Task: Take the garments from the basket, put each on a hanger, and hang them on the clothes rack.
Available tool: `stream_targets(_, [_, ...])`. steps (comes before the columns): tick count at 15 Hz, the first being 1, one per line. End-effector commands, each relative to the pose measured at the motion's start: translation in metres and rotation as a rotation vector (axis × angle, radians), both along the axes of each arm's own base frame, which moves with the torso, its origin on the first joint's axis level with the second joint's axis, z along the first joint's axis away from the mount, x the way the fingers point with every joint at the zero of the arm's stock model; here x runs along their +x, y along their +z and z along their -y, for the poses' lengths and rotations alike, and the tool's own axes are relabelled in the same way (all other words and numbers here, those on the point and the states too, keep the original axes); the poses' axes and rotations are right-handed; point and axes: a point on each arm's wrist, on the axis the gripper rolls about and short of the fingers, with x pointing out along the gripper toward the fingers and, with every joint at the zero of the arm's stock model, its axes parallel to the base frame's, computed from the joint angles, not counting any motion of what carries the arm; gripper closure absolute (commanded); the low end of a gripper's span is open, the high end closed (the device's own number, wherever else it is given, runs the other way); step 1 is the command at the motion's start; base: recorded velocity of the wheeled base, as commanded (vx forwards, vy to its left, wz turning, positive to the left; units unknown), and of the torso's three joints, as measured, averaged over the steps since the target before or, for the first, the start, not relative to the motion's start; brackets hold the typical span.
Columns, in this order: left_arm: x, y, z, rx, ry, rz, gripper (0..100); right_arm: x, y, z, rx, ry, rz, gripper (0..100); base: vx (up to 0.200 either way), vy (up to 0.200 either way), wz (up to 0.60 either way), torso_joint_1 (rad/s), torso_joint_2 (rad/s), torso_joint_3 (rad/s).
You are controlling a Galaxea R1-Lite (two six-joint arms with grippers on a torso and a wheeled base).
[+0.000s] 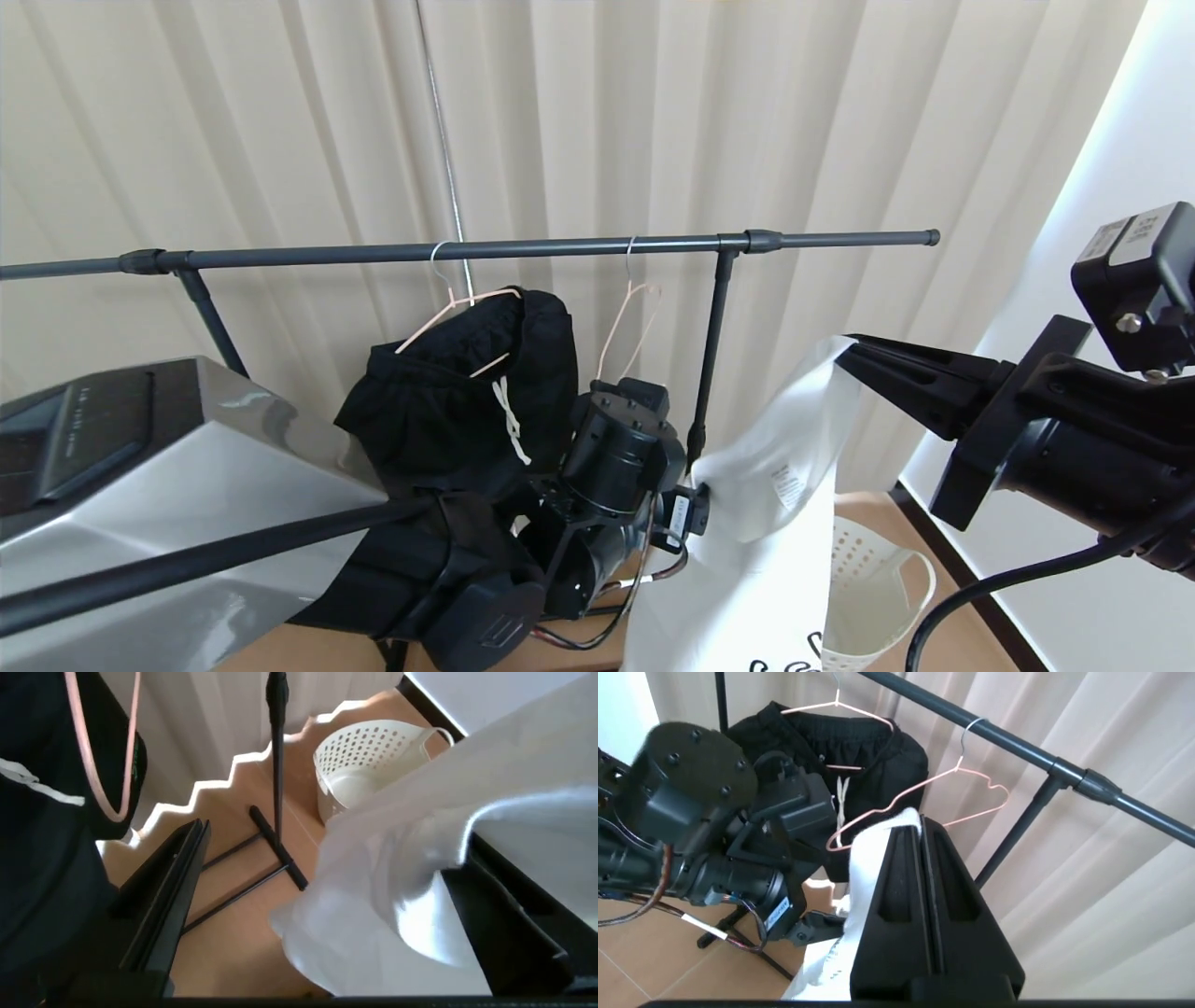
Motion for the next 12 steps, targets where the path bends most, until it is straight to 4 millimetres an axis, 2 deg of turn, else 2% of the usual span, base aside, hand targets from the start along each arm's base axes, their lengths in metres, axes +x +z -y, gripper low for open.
stream_targets(1, [0.003, -0.007, 0.0, 0.007, 0.009, -0.005, 0, -0.003, 0.003, 0.003, 0.01, 0.0, 0.012, 100, 0.0, 0.0, 0.0, 0.0, 0.0, 0.0])
stream_targets(7, [-0.002, -0.015, -0.006, 0.024, 0.027, -0.01, 0, -0.003, 0.005, 0.005, 0.008, -0.006, 0.027, 100, 0.0, 0.0, 0.0, 0.0, 0.0, 0.0])
stream_targets(8, [-0.002, -0.014, -0.007, 0.022, 0.035, 0.001, 100, -0.002, 0.005, 0.006, 0.006, -0.015, 0.024, 100, 0.0, 0.0, 0.0, 0.0, 0.0, 0.0])
stream_targets(11, [-0.01, -0.002, -0.016, 0.0, 0.038, 0.026, 100, 0.005, 0.003, 0.01, 0.0, -0.05, 0.018, 100, 0.0, 0.0, 0.0, 0.0, 0.0, 0.0])
stream_targets(12, [-0.017, 0.011, -0.023, -0.019, 0.038, 0.042, 100, 0.009, 0.003, 0.014, -0.005, -0.074, 0.017, 100, 0.0, 0.0, 0.0, 0.0, 0.0, 0.0])
